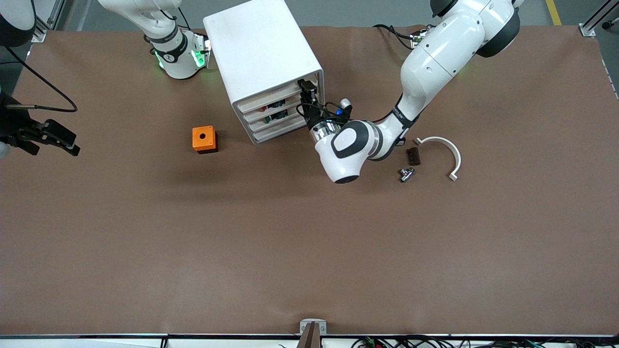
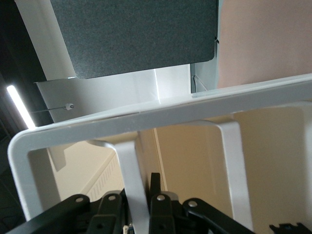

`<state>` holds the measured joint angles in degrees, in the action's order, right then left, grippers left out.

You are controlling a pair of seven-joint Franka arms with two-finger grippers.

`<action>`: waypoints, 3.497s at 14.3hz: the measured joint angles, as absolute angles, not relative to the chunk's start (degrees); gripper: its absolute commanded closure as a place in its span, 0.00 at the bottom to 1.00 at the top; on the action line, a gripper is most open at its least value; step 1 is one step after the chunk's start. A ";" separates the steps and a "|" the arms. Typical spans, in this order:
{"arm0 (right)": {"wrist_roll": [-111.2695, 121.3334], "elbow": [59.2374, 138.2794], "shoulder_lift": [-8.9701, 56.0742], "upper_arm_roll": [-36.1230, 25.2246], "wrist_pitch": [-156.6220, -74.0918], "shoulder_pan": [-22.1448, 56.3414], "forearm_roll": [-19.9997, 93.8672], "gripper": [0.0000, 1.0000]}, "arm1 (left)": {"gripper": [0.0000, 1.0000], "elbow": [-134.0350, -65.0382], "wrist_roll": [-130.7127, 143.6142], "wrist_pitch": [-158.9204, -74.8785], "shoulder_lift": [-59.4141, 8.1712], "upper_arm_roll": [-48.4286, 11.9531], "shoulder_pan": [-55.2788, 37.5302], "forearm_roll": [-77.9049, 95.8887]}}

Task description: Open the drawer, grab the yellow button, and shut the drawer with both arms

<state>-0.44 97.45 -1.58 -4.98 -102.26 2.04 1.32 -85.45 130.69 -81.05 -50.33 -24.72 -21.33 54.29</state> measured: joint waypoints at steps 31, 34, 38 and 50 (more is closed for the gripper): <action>-91.82 95.63 4.26 -4.18 -99.55 42.21 1.72 0.00 | 0.00 -71.50 90.21 -86.02 -49.72 -21.65 -8.57 47.91; -96.18 97.53 5.62 -4.21 -102.57 46.02 -0.03 0.00 | 0.00 -68.81 78.21 -86.03 -48.23 -21.64 -8.59 39.99; -101.25 98.81 8.55 -4.22 -106.80 50.21 -0.93 0.00 | 0.00 -68.43 71.03 -90.39 -44.94 -21.64 -8.66 29.53; -113.44 104.62 13.14 -4.26 -117.57 56.66 -5.97 0.00 | 0.00 -68.38 66.69 -102.15 -41.25 -22.23 -14.84 3.59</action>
